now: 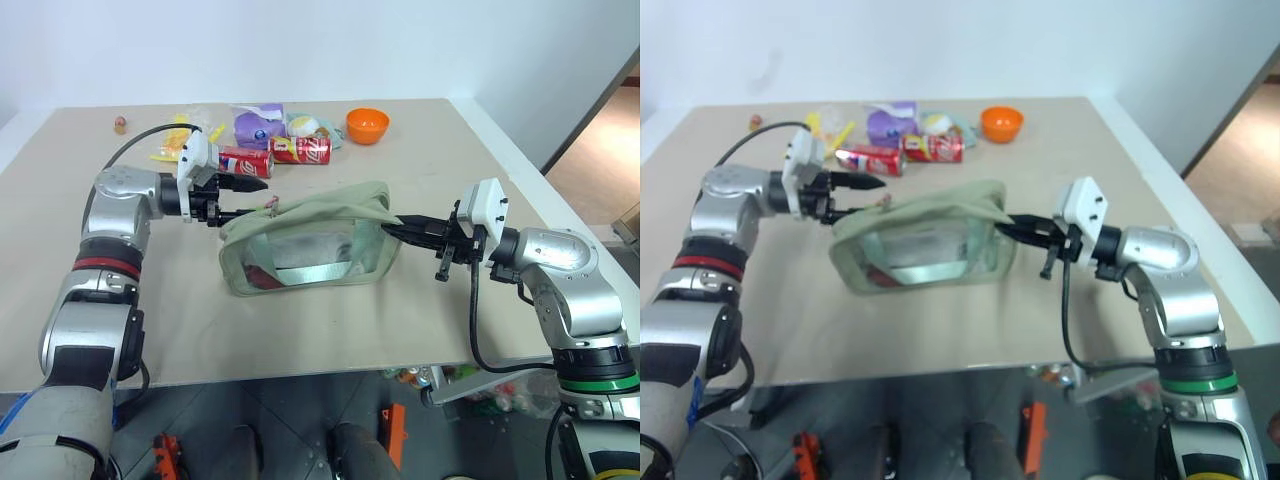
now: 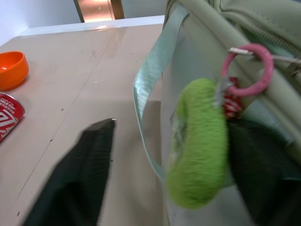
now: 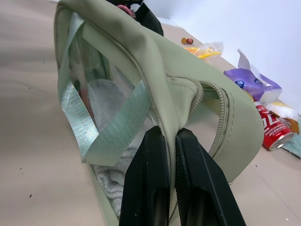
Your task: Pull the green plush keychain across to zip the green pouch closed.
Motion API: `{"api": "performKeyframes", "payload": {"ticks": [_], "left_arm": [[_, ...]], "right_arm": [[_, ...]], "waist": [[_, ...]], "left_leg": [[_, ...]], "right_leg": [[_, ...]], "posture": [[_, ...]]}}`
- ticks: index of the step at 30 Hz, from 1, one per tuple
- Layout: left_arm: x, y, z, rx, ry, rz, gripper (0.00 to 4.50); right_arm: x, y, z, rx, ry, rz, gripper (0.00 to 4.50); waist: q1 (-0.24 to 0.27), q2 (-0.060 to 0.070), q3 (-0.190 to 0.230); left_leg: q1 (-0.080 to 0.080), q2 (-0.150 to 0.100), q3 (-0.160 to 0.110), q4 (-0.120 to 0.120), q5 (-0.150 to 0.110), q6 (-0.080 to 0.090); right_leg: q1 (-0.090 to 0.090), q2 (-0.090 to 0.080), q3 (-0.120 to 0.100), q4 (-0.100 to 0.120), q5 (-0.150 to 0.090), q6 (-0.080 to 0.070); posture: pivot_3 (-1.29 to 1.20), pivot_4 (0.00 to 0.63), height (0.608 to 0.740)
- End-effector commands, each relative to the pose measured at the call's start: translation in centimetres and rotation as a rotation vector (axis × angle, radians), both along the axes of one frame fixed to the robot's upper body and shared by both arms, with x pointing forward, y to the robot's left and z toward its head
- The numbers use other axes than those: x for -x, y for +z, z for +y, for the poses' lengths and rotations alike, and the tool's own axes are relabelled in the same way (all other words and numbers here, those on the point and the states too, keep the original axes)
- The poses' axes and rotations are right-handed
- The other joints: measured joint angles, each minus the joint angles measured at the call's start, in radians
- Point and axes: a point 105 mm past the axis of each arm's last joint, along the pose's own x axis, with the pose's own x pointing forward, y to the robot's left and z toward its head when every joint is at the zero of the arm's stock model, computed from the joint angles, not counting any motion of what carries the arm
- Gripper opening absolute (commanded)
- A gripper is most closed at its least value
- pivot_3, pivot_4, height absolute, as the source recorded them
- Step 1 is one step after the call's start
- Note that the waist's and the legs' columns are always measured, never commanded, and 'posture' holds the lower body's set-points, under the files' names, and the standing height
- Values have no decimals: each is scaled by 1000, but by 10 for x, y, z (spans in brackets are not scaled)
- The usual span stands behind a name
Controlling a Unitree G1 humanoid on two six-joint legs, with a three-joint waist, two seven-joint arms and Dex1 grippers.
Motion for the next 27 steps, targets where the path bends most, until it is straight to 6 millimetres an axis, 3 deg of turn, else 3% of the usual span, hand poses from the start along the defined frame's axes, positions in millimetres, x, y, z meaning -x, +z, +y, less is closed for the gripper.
{"api": "performKeyframes", "payload": {"ticks": [1,7,12,18,21,27], "left_arm": [[1,15,-1,18,-25,-42,1912],[1,16,4,26,-6,-49,28],[-4,25,9,36,64,-152,28],[-7,65,14,113,168,-374,28],[1,81,7,136,137,-432,28],[24,85,-17,97,-27,-443,28]], "right_arm": [[3,9,-2,12,-2,-40,0],[3,8,-3,11,-7,-37,0],[3,7,-2,10,-6,-36,0],[2,7,-3,14,-6,-33,0],[1,7,-3,15,-4,-31,0],[-1,7,0,22,10,-26,0]], "waist": [[0,0,0],[0,0,0],[0,0,0],[1,0,0],[1,0,0],[1,0,0]], "left_leg": [[0,0,0,0,0,0],[0,0,0,0,0,0],[0,0,0,0,0,0],[0,0,0,0,0,0],[0,0,0,0,0,0],[0,0,0,1,0,0]], "right_leg": [[0,0,0,0,0,0],[0,0,0,0,0,0],[0,0,0,0,0,0],[0,0,0,0,0,0],[0,0,0,1,0,0],[0,0,0,1,0,0]], "posture": [[0,150,740],[0,150,740],[0,150,740],[0,150,740],[0,150,740],[0,150,740]]}}
